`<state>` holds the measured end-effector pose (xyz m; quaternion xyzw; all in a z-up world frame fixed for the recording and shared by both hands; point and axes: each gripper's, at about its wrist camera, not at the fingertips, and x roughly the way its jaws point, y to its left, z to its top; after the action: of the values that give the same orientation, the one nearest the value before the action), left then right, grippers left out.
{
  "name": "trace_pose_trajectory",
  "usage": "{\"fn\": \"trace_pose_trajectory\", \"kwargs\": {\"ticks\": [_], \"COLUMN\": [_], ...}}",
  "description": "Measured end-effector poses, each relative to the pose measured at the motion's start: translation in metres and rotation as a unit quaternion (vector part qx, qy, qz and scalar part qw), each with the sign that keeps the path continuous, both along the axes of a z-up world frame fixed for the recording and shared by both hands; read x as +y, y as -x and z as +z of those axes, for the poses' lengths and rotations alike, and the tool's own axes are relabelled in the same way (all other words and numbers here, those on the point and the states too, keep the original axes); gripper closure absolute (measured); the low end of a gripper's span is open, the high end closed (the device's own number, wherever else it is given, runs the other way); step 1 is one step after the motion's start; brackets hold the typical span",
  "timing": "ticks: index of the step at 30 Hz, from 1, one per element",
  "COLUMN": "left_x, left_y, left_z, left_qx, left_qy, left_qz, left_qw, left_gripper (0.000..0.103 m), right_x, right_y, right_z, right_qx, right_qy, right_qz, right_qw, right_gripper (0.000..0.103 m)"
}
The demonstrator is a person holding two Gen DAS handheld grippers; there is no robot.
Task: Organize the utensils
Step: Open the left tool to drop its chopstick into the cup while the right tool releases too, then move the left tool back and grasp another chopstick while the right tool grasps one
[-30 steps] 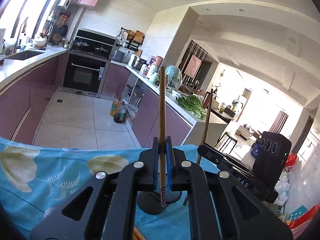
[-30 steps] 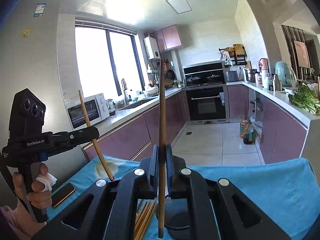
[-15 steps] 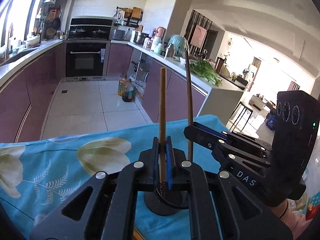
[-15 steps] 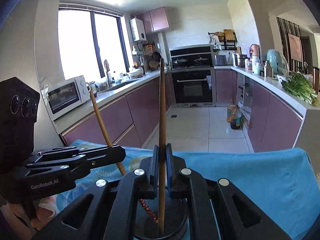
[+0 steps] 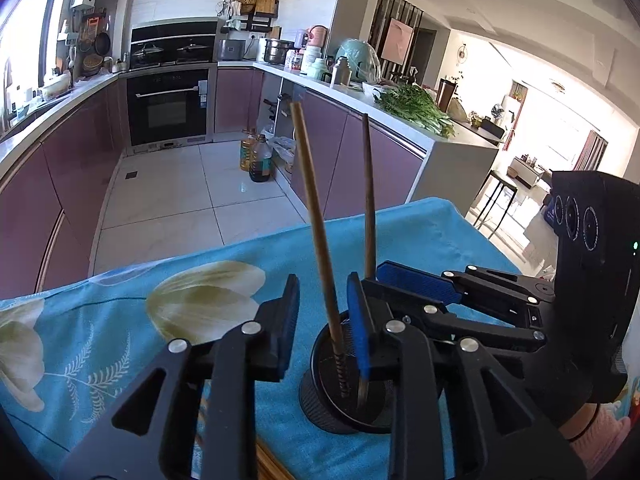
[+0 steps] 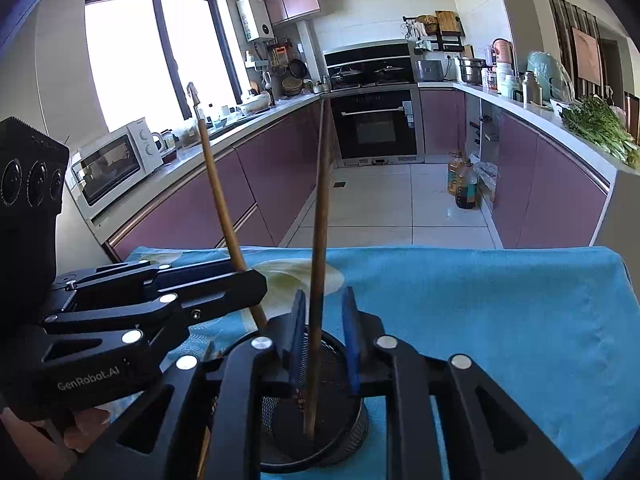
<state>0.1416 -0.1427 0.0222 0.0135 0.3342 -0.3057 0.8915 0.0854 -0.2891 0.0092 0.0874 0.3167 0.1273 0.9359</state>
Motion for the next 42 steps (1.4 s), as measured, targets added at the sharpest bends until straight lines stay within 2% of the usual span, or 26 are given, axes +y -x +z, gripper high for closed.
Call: {"fn": "trace_pose_trajectory", "kwargs": {"ticks": [3, 6, 7, 8, 11, 14, 19, 22, 27, 32, 36, 40, 42], "left_x": [0.007, 0.023, 0.034, 0.044, 0.075, 0.103, 0.128, 0.136, 0.138, 0.141, 0.144, 0.143, 0.143], "left_y": [0.006, 0.023, 0.028, 0.037, 0.059, 0.074, 0.080, 0.081, 0.080, 0.067, 0.066, 0.073, 0.074], "left_z": [0.003, 0.009, 0.012, 0.013, 0.014, 0.001, -0.044, -0.067, -0.074, -0.081, -0.084, -0.080, -0.081], "left_qx": [-0.004, -0.033, -0.043, -0.052, -0.075, -0.067, -0.003, 0.025, 0.002, 0.017, 0.019, 0.010, 0.014], "left_qy": [0.009, 0.001, 0.002, 0.003, -0.004, -0.010, -0.025, -0.036, -0.054, -0.083, -0.080, -0.078, -0.081], "left_qz": [0.005, 0.027, 0.035, 0.048, 0.079, 0.105, 0.133, 0.152, 0.188, 0.224, 0.234, 0.226, 0.223], "left_qw": [0.9999, 0.9991, 0.9985, 0.9975, 0.9941, 0.9921, 0.9908, 0.9874, 0.9807, 0.9709, 0.9686, 0.9709, 0.9713], "left_gripper": [0.074, 0.059, 0.045, 0.037, 0.025, 0.015, 0.010, 0.005, 0.005, 0.005, 0.005, 0.005, 0.005], "right_x": [-0.003, -0.007, -0.008, -0.008, 0.000, 0.021, 0.056, 0.067, 0.072, 0.072, 0.072, 0.079, 0.086], "right_y": [0.005, 0.022, 0.030, 0.042, 0.075, 0.102, 0.105, 0.098, 0.096, 0.092, 0.088, 0.082, 0.079], "right_z": [-0.001, 0.005, 0.007, 0.011, 0.020, 0.016, -0.021, -0.042, -0.048, -0.049, -0.051, -0.056, -0.061], "right_qx": [-0.003, -0.023, -0.032, -0.045, -0.072, -0.072, -0.007, 0.031, 0.041, 0.049, 0.055, 0.070, 0.079], "right_qy": [-0.004, -0.001, -0.003, -0.008, -0.007, 0.006, 0.023, 0.004, -0.012, -0.018, -0.015, -0.003, 0.010], "right_qz": [-0.005, -0.005, 0.000, 0.012, 0.056, 0.106, 0.147, 0.153, 0.151, 0.142, 0.136, 0.140, 0.143], "right_qw": [1.000, 1.000, 0.999, 0.999, 0.996, 0.992, 0.989, 0.988, 0.988, 0.989, 0.989, 0.988, 0.986], "right_gripper": [0.076, 0.069, 0.067, 0.064, 0.057, 0.052, 0.052, 0.052, 0.052, 0.052, 0.052, 0.052, 0.060]}}
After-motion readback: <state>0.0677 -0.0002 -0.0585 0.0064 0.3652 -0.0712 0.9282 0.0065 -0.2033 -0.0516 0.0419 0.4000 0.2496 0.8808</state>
